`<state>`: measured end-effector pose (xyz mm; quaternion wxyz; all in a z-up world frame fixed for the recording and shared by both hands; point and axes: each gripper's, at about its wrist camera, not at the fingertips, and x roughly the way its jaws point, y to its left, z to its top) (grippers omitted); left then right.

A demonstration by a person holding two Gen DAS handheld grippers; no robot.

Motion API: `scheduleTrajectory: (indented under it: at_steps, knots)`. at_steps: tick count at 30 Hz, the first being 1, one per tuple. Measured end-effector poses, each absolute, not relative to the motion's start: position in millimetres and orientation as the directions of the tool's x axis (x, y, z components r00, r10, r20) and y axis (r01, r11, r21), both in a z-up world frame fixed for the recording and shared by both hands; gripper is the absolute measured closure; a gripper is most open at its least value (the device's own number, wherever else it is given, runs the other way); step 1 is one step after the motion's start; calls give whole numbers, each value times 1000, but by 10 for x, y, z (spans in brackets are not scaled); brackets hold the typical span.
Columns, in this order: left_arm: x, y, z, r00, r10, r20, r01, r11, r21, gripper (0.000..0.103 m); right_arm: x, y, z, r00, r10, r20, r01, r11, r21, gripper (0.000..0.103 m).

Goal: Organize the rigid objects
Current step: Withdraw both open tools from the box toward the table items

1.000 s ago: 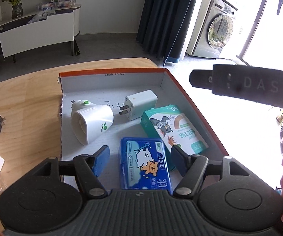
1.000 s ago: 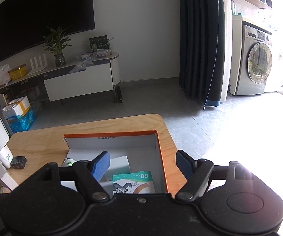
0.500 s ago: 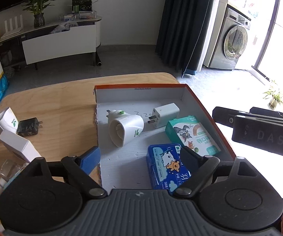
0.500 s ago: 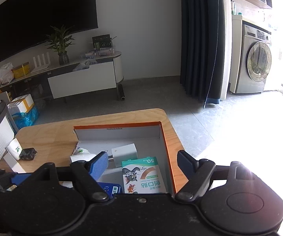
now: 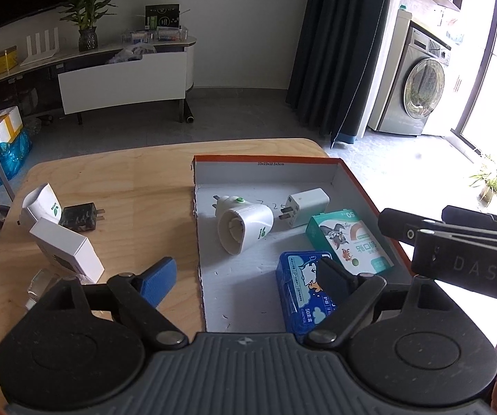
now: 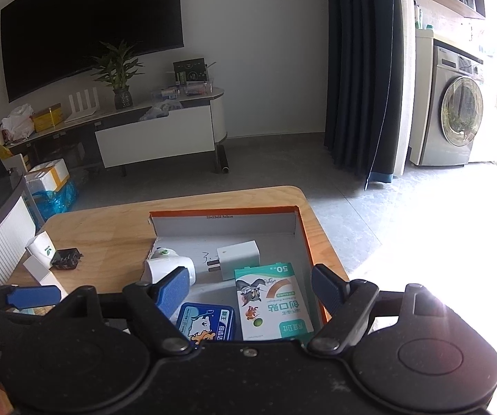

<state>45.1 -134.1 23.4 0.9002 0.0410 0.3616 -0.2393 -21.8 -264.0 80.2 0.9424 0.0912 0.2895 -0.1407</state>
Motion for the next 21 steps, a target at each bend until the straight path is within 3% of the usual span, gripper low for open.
scheduleTrajectory:
  at_steps: [21]
  knots:
    - [339,-974,255,666,-348,-660,404,912,-73,13,-262,-2331,841,810,-133,-571,234,966,107,11]
